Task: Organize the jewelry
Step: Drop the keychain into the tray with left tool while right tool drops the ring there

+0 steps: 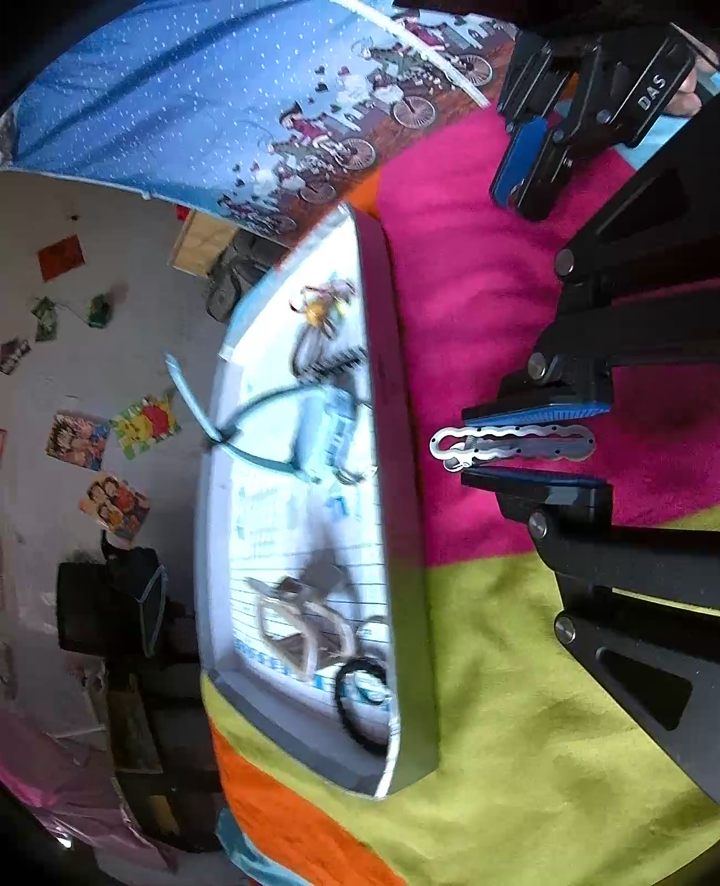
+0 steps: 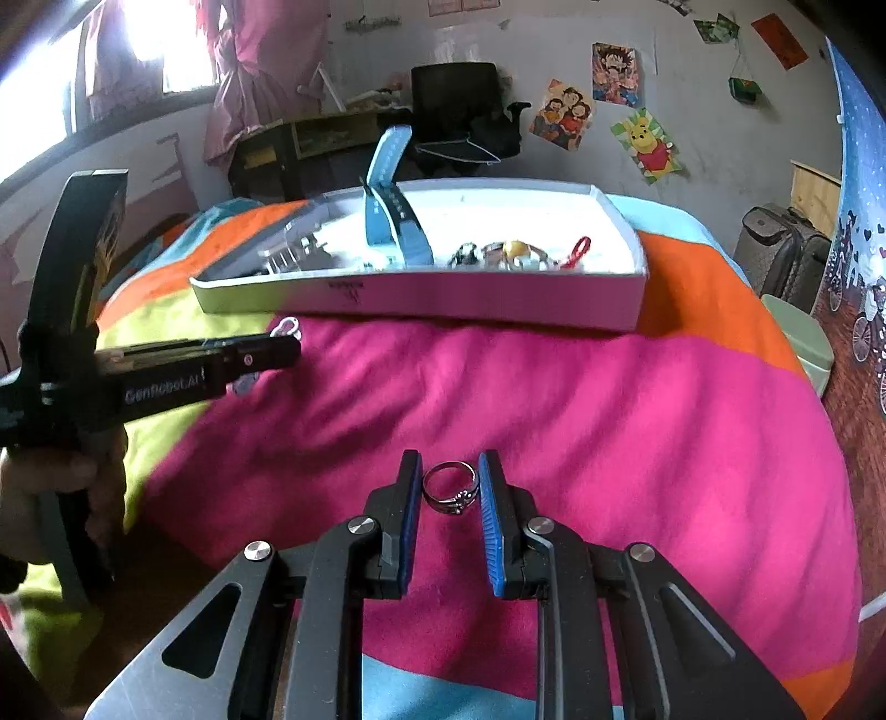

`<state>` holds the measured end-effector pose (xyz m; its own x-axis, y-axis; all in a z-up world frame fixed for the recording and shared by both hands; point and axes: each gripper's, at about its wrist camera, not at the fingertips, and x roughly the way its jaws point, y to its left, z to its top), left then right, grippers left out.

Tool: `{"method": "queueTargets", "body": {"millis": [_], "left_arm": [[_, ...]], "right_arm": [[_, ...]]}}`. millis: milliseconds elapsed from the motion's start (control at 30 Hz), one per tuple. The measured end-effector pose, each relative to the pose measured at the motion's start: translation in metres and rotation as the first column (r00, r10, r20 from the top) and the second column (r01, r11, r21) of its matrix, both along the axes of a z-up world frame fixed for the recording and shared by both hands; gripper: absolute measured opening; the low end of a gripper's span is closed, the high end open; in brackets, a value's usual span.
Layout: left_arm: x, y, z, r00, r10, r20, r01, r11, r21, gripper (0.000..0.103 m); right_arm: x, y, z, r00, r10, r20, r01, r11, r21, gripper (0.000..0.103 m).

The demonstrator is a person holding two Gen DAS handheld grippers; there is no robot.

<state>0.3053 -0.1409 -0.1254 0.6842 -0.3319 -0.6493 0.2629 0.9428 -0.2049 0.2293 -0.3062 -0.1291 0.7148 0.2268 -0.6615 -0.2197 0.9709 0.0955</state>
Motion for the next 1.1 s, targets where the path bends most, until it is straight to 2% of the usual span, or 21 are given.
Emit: {"method": "queueTargets", "body": {"millis": [300, 467, 700, 933, 1100], "left_arm": [[0.002, 0.012, 0.039, 0.998, 0.002, 0.065, 0.001, 0.999, -0.049, 0.014], [0.024, 0.027, 0.056, 0.996, 0.05, 0.079, -0.044, 0.996, -0.076, 0.014], [0.06, 0.037, 0.053, 0.995, 0.082, 0.064, -0.076, 0.993, -0.085, 0.014], [0.075, 0.03, 0.036, 0.997, 0.069, 0.035, -0.066, 0.994, -0.081, 0.014], [0.075, 0.029, 0.028, 0.997, 0.069, 0.02, -0.067, 0.994, -0.082, 0.014]], "right_arm": [[0.024, 0.007, 0.043, 0.997, 0.033, 0.077, -0.034, 0.999, 0.01, 0.018], [0.052, 0.018, 0.058, 0.995, 0.031, 0.096, -0.034, 0.999, 0.023, 0.018], [0.104, 0.03, 0.043, 0.999, -0.021, 0.04, 0.018, 0.996, 0.092, 0.018], [0.116, 0.047, 0.019, 1.0, -0.016, 0.006, 0.016, 0.998, 0.064, 0.018], [0.119, 0.052, 0.016, 1.0, -0.013, 0.013, 0.013, 0.999, 0.034, 0.018]]}}
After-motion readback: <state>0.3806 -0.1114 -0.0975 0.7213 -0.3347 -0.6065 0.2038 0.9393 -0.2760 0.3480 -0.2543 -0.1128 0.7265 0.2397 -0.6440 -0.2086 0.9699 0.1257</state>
